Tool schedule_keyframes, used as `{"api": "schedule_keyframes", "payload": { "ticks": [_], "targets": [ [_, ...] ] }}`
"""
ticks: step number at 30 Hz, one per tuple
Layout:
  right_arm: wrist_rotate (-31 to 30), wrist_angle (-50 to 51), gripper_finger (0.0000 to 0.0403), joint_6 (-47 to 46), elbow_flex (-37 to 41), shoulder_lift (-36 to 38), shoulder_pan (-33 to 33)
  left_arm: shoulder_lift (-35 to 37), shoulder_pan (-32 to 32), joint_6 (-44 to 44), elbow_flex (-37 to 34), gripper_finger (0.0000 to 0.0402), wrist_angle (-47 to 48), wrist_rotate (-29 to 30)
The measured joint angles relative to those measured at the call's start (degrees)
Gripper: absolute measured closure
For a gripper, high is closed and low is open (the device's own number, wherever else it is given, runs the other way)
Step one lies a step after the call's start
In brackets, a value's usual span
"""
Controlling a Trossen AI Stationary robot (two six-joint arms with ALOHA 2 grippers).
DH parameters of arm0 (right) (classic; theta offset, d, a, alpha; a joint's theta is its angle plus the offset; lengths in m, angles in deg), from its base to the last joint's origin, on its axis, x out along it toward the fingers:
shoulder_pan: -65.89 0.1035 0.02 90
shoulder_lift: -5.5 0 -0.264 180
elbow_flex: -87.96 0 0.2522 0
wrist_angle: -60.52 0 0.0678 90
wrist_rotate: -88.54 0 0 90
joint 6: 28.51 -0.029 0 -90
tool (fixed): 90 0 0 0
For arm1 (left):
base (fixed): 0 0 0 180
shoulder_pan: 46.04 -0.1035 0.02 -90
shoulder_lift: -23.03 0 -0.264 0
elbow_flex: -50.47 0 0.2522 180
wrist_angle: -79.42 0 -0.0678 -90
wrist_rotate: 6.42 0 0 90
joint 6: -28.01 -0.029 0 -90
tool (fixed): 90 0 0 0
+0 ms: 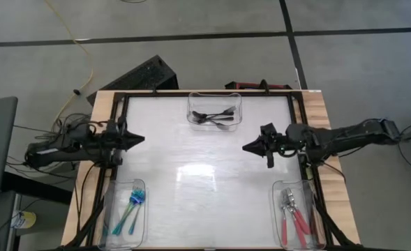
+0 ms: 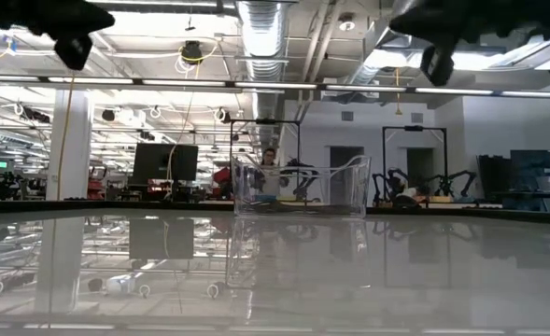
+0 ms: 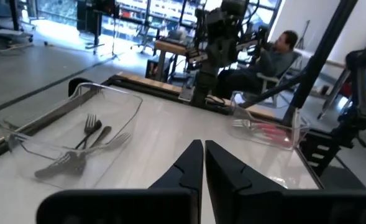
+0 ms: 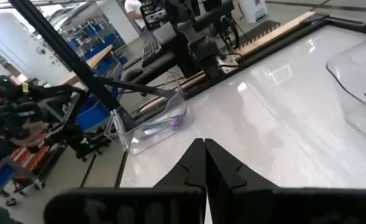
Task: Sort silverware by color (type)
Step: Return to Home Position
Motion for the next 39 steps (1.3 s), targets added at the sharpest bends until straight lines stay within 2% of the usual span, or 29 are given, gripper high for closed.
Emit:
{"api": "schedule_keyframes", "payload": {
  "ticks": [4,13,18,22,25,32,36,39],
  "targets": [
    [-4.15,-2.51,0.0383,-0.20,4.82,3.42,1.92,7.73,0.00,0.27,-1.95,0.0401,3.20,0.33],
    [-7.40,-11.09,0.0383,0.60,16.98,14.59,2.26,5.48,0.09,-0.45,-3.97,0.0401,4.42,-0.03],
    [-7.34,-14.83,0.0383,-0.10,23.11,19.13,0.84,5.50,0.09,-1.24,-6.97,0.0402,-1.90,0.29],
    [-7.05,-14.80,0.0383,1.19,26.37,21.63,-0.03,5.50,0.07,-1.28,-11.91,0.0402,-8.82,-2.53],
    [-5.58,-15.55,0.0383,1.58,28.51,23.08,-0.84,5.50,0.07,-0.61,-14.57,0.0401,-9.90,-3.69],
    [-3.34,-6.31,0.0383,2.22,28.89,28.29,-2.93,5.50,0.07,-1.17,-16.01,0.0401,-10.48,-5.29],
    [-3.46,-3.41,0.0381,9.40,28.91,30.20,-3.24,5.50,0.07,-4.47,-16.01,0.0401,-9.67,-7.73],
    [-5.96,-2.90,0.0373,12.65,28.93,30.33,-3.24,5.45,0.07,-7.52,-16.01,0.0401,-7.18,-9.28]
  ]
}}
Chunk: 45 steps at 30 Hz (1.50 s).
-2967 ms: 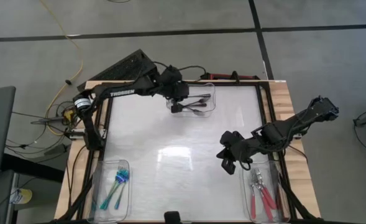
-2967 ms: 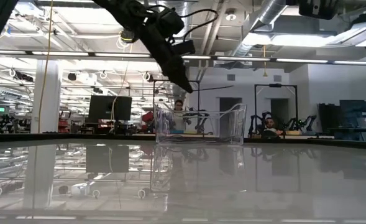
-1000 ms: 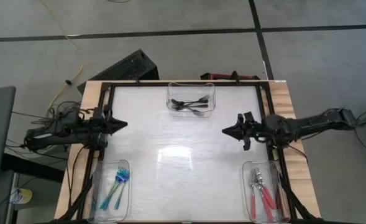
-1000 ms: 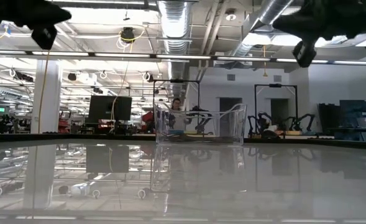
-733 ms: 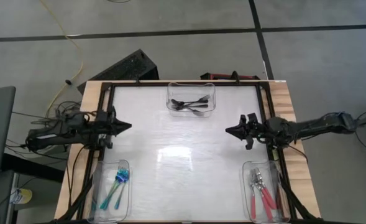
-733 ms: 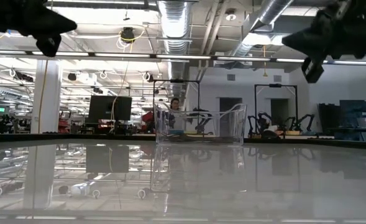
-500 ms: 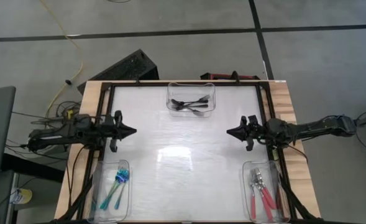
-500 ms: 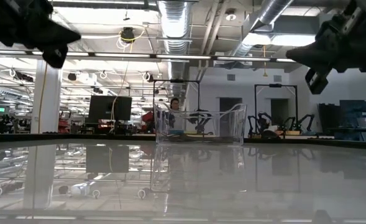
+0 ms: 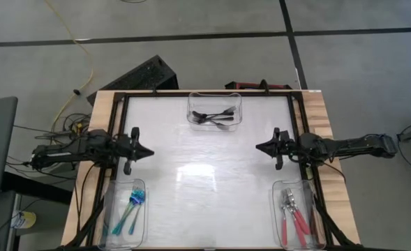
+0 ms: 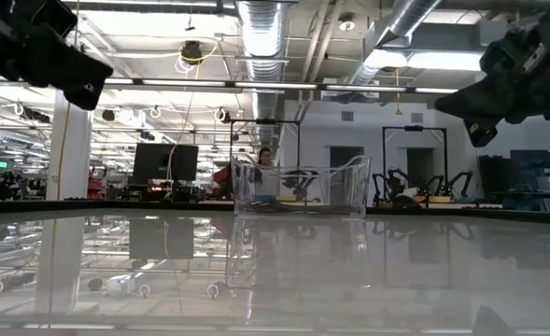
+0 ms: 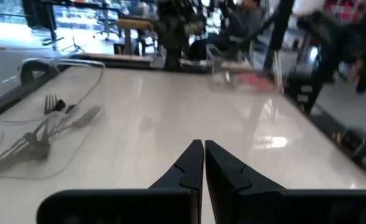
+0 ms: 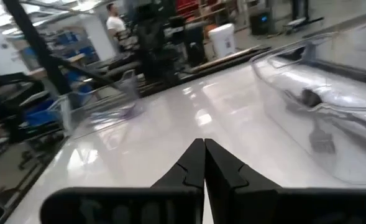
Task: Sort silverware by color (type)
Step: Return to Home Position
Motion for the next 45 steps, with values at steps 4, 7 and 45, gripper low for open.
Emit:
{"api": "schedule_keyframes", "payload": {
  "ticks": [4,7,45],
  "targets": [
    [-0.53,0.11,0.0362,0.06,0.00,-0.17,0.00,0.01,0.00,-2.95,0.00,0.0401,4.07,0.45],
    [-0.61,0.81,0.0361,0.06,0.02,-0.17,0.02,0.01,0.00,-2.72,0.00,0.0401,8.07,3.92],
    [-0.79,8.55,0.0360,0.10,0.13,-0.17,0.02,0.02,0.00,0.75,0.27,0.0401,29.48,10.81]
  ]
}}
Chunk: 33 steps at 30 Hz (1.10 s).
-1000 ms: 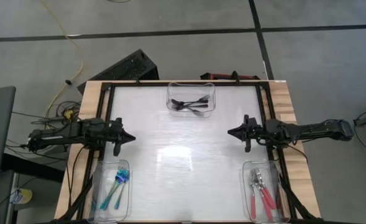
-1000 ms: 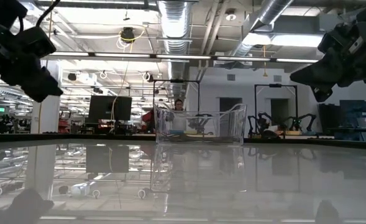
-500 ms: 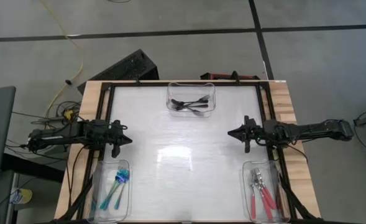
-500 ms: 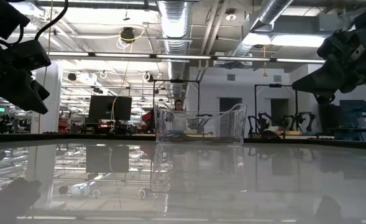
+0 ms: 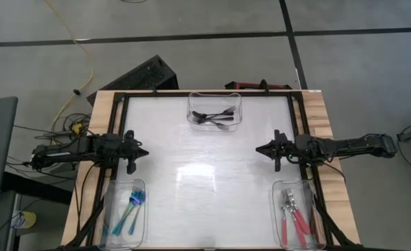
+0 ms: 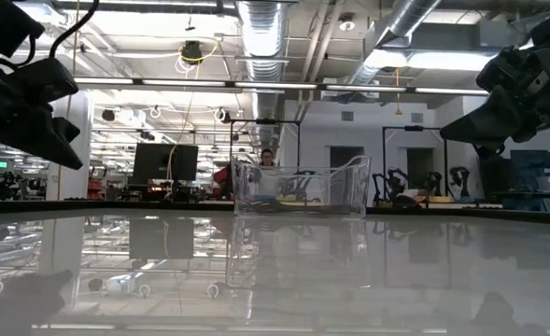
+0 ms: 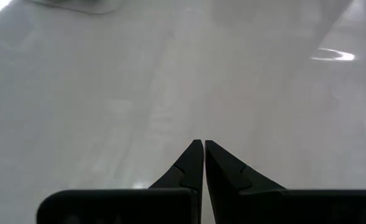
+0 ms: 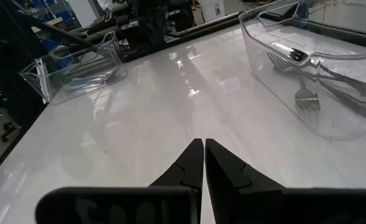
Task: Sort silverware by color (type)
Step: Return to Home Position
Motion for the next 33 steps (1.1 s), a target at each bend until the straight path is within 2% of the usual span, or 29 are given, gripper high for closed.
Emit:
{"api": "schedule_keyframes", "payload": {
  "ticks": [3,6,8,10,12,16,21,27,33],
  "targets": [
    [0.01,0.01,0.0360,0.00,0.00,-0.01,0.00,-0.02,-0.21,2.52,0.48,0.0401,-1.36,5.87],
    [0.02,0.02,0.0360,0.00,0.02,-0.01,0.00,0.20,-0.29,6.48,0.18,0.0401,-10.31,12.29],
    [0.02,0.03,0.0360,0.00,0.02,-0.02,0.02,0.92,-0.30,8.35,0.06,0.0401,-15.36,13.22],
    [0.02,0.06,0.0360,0.00,0.02,0.00,0.01,2.05,-0.24,7.64,-0.28,0.0401,-22.74,11.95],
    [0.03,0.11,0.0360,0.00,0.02,0.00,0.00,2.18,-0.24,3.91,-1.99,0.0401,-28.83,8.08],
    [0.11,0.30,0.0360,0.02,0.02,-0.01,0.02,2.00,-0.22,-2.99,-6.70,0.0401,-36.28,-1.05],
    [0.22,0.48,0.0360,0.04,0.02,0.00,0.02,1.97,-0.17,-6.14,-8.79,0.0401,-39.92,-9.93],
    [0.59,0.55,0.0360,0.04,0.02,-0.02,0.07,1.92,-0.24,-6.99,-8.81,0.0401,-40.00,-6.71],
    [0.59,0.68,0.0360,0.02,0.02,-0.01,0.07,1.92,-0.24,-7.07,-8.86,0.0401,-40.11,-6.66]
  ]
}}
